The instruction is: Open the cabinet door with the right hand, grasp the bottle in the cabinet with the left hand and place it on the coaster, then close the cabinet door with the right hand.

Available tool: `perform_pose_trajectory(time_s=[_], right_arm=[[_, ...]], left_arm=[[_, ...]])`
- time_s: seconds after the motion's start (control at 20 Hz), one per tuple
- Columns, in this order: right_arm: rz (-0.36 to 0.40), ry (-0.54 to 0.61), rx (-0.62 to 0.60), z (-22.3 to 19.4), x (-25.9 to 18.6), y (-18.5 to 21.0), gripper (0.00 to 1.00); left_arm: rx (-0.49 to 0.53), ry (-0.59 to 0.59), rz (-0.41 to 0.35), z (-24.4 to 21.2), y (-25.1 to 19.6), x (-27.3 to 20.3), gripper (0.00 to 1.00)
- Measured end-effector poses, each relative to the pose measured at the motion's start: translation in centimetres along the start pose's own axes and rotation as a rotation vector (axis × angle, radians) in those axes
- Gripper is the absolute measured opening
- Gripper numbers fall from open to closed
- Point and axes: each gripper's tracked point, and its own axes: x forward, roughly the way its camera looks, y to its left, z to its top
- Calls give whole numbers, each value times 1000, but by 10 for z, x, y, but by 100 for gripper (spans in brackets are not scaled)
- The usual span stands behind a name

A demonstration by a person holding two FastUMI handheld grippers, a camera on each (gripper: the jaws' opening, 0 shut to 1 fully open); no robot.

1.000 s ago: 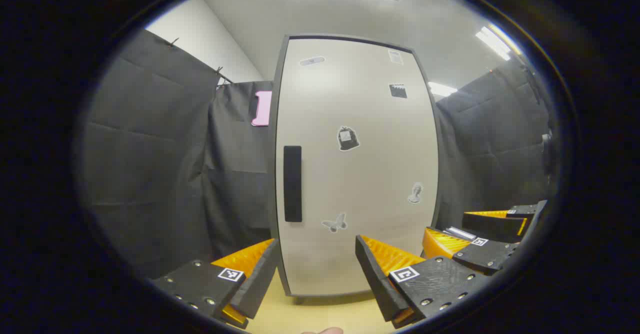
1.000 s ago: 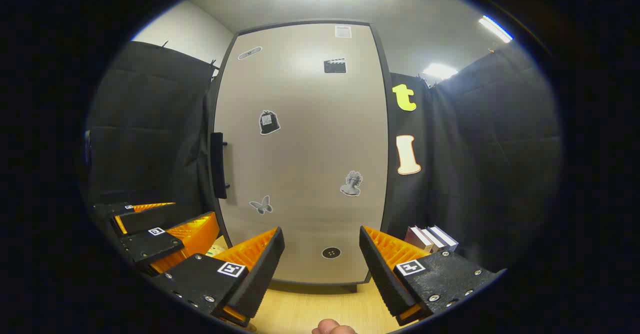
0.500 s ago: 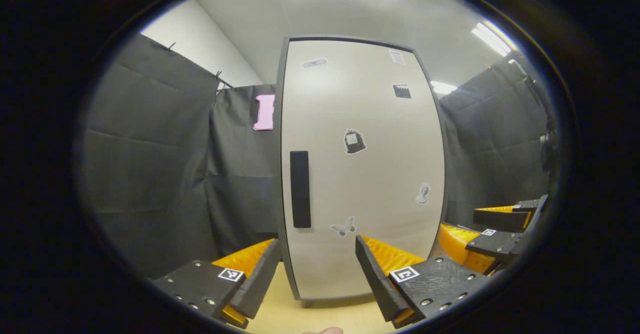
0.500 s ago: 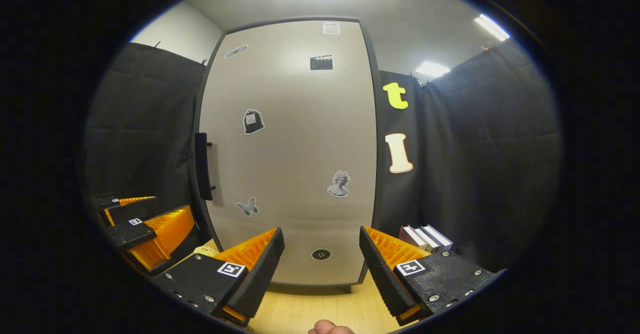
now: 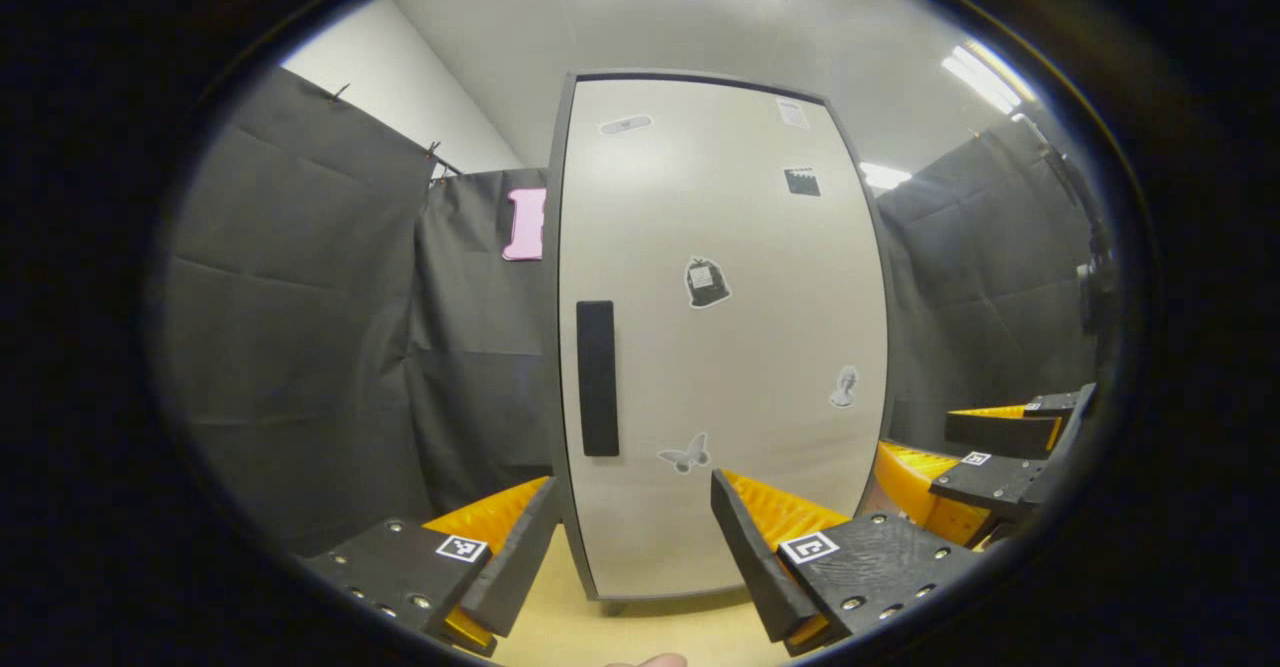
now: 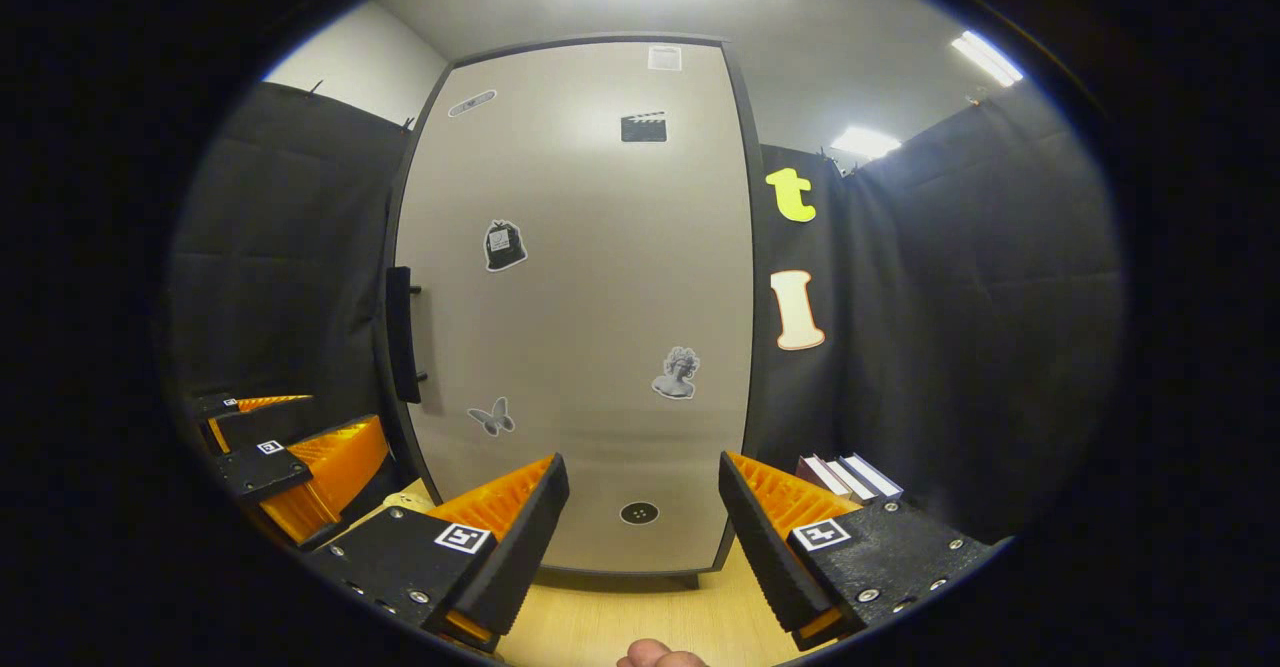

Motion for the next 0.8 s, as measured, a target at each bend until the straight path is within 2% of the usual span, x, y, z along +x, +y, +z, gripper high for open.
perform_pose_trajectory(time_s=[0.05, 0.25, 0.3, 0.4, 0.45, 0.55, 0.65, 0.7, 0.8], right_arm=[[-2, 0, 1, 1, 0, 0, 93], [-6, -8, 3, 5, 4, -1, 94], [-6, -13, 0, 7, 5, 0, 94], [-1, -20, -10, 12, 9, 4, 94], [2, -22, -17, 14, 12, 7, 94], [13, -29, -21, 19, 19, 14, 94], [27, -32, -15, 25, 26, 24, 93], [39, -35, -11, 28, 29, 31, 93], [72, -52, -10, 36, 37, 49, 94]], left_arm=[[1, -1, -1, 1, 0, -1, 86], [2, -6, -7, 3, 2, -5, 86], [3, -7, -4, 3, 5, -7, 90], [3, -15, 1, 5, 10, -13, 90], [2, -16, 5, 5, 13, -15, 86], [-2, -15, 9, 3, 19, -21, 90], [1, -7, 20, -1, 27, -28, 90], [-2, -4, 20, -4, 28, -31, 86], [-5, 5, 20, -10, 34, -39, 90]])
